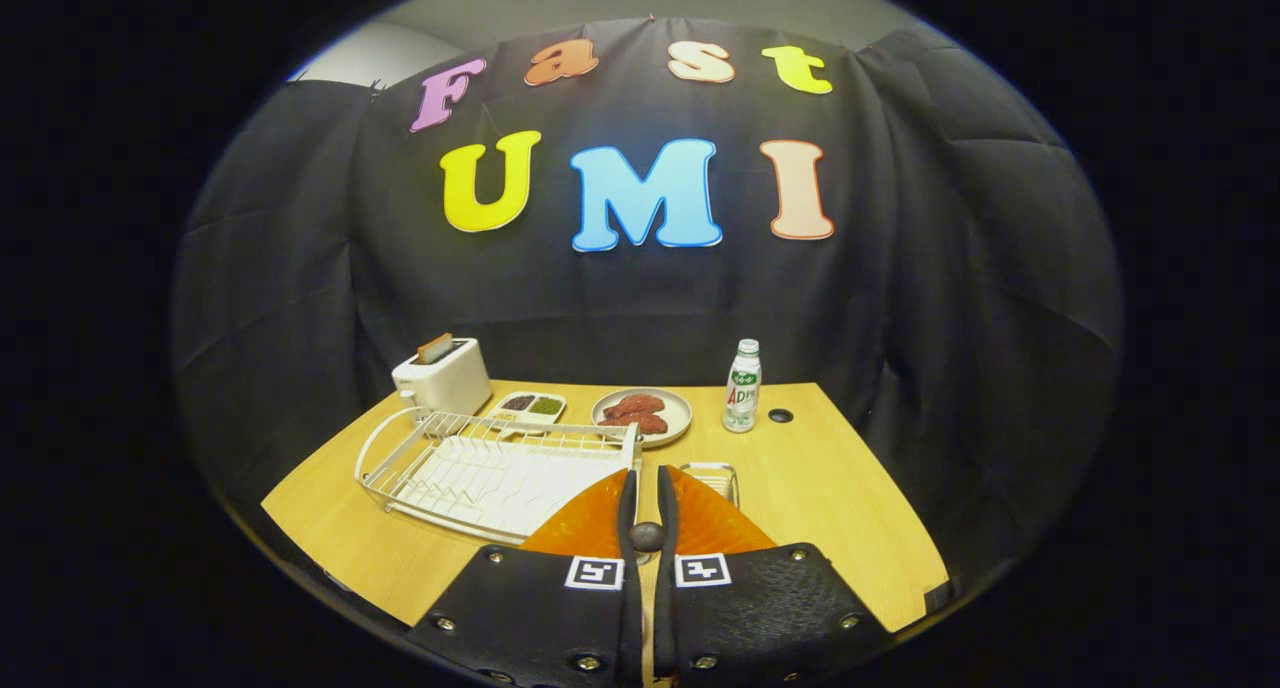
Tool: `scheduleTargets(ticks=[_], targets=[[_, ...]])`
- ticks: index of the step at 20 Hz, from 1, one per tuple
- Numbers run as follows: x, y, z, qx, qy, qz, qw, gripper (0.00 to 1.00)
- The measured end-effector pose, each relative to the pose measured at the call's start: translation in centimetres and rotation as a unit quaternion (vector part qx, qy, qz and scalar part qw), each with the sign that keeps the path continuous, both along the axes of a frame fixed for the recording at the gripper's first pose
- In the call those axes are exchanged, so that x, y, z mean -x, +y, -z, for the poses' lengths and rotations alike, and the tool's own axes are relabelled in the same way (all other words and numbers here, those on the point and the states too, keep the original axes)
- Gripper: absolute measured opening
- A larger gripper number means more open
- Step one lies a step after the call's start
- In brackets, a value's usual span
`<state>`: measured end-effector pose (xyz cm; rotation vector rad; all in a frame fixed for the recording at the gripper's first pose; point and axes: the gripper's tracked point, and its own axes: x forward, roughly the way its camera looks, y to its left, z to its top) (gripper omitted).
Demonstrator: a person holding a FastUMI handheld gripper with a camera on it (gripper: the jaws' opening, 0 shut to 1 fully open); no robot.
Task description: Take the plate from the dish rack, then take the spoon from the basket and place it into the plate.
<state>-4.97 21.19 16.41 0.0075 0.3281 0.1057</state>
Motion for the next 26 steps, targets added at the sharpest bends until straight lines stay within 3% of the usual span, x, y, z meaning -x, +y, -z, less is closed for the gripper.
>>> scheduleTargets(ticks=[12, 26], targets=[[1.1, 8.8, 6.6, 0.006, 0.070, -0.091, 0.993, 0.04], [1.0, 13.0, 11.0, 0.002, 0.109, -0.132, 0.985, 0.05]])
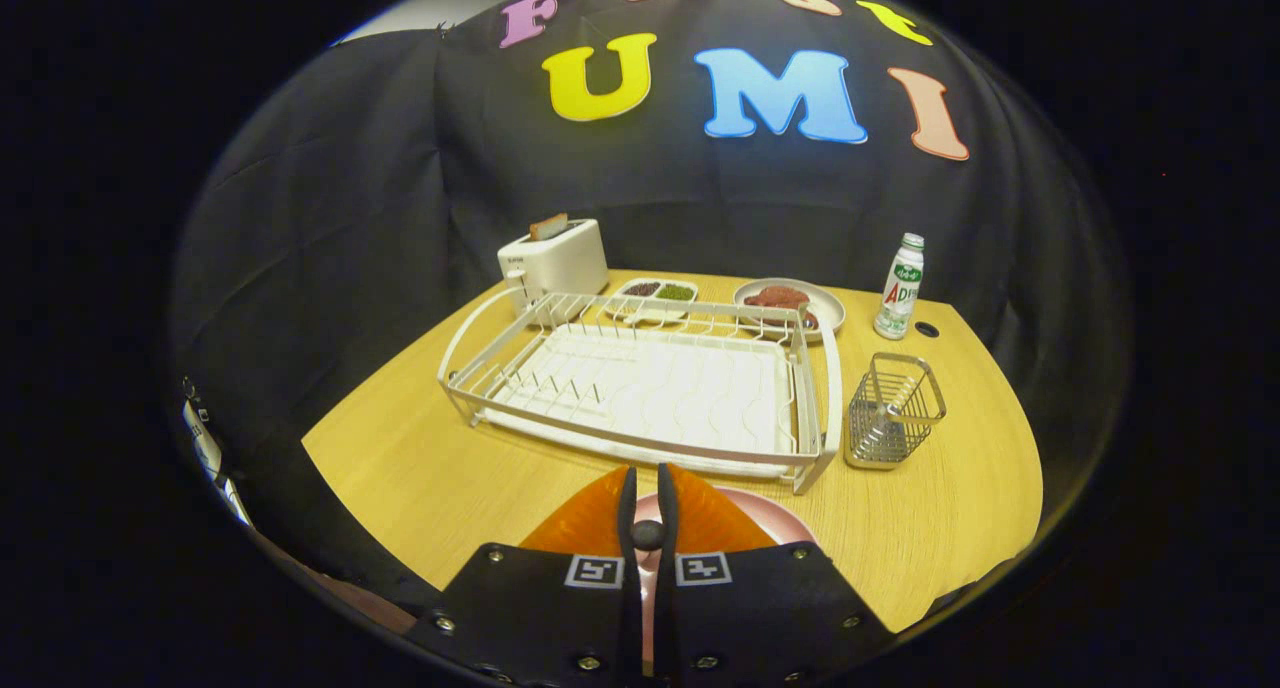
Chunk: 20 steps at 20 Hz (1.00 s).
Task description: Take the plate from the dish rack, then take the spoon from the basket and place it into the plate.
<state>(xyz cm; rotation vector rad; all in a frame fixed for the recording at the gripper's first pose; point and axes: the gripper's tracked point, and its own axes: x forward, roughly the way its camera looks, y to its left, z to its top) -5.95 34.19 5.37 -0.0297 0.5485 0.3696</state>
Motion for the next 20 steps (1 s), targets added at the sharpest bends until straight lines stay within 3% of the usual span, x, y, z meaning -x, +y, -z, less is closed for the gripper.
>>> scheduleTargets(ticks=[4, 12, 20], targets=[[0.0, -1.6, 0.1, -0.004, 0.006, 0.001, 1.000, 0.14], [-0.7, -5.6, -1.2, -0.012, -0.008, 0.029, 0.999, 0.17], [-3.6, -10.6, -7.9, -0.024, -0.081, 0.072, 0.994, 0.19]])
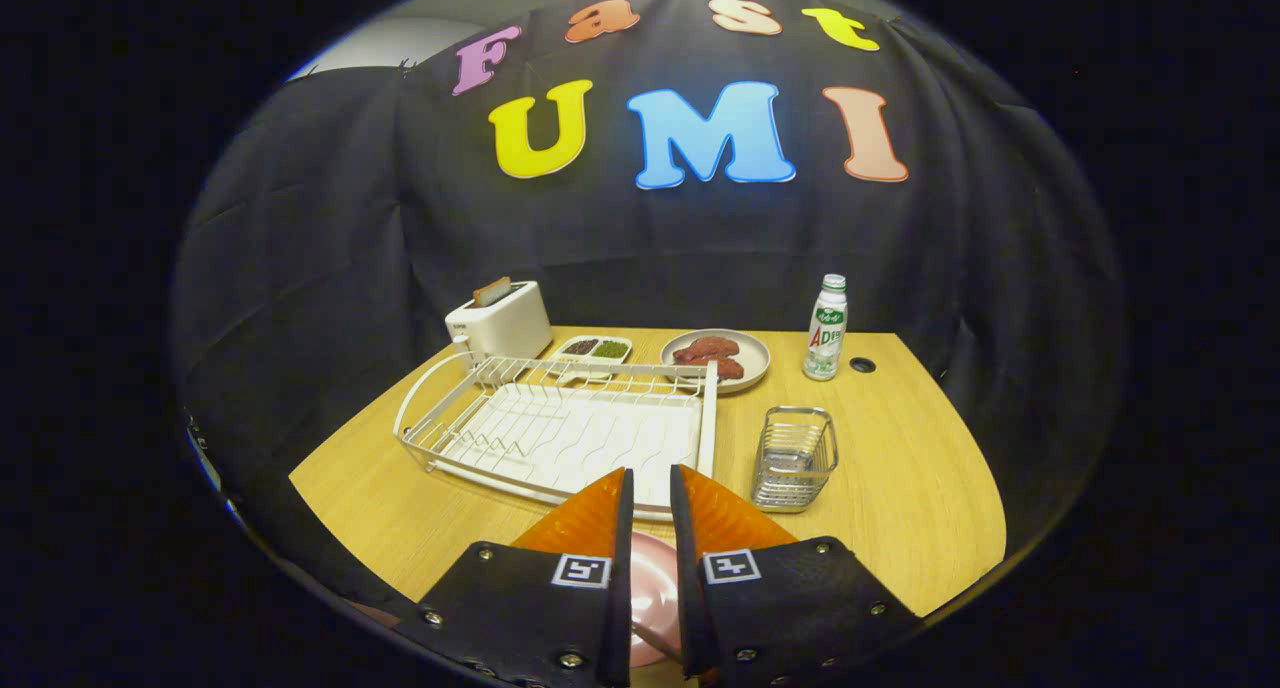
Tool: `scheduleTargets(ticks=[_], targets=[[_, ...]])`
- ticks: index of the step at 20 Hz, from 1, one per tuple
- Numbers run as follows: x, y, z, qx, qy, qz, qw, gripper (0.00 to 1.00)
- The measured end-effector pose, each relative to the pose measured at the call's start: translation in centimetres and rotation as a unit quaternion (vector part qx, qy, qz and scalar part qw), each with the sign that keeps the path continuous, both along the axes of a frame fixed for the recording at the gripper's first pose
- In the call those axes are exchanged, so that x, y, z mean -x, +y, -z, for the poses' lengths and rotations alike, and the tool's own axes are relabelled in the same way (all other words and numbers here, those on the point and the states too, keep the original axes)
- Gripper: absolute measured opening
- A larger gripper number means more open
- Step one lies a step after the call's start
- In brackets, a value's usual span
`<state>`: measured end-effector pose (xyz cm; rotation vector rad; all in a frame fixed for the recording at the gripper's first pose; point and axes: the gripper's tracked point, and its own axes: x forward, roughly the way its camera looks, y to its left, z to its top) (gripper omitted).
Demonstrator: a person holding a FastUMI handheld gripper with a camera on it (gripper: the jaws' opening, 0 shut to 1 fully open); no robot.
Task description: Take the plate from the dish rack, then take the spoon from the basket and place it into the plate.
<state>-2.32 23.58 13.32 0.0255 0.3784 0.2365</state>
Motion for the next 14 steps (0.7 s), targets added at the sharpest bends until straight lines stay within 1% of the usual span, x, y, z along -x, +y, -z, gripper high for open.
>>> scheduleTargets(ticks=[4, 5, 6, 7, 8, 11, 14], targets=[[-1.7, -3.5, -5.1, 0.016, -0.069, 0.034, 0.997, 0.19], [-2.0, -4.4, -6.2, 0.019, -0.083, 0.043, 0.995, 0.24], [-2.5, -4.9, -7.0, 0.016, -0.095, 0.047, 0.994, 0.24], [-2.6, -5.3, -7.9, 0.011, -0.102, 0.047, 0.994, 0.35], [-3.0, -5.7, -8.2, 0.006, -0.112, 0.046, 0.993, 0.48], [-3.7, -7.6, -10.1, 0.008, -0.153, 0.040, 0.987, 0.98], [-4.6, -10.5, -9.8, 0.009, -0.176, 0.054, 0.983, 0.99]])
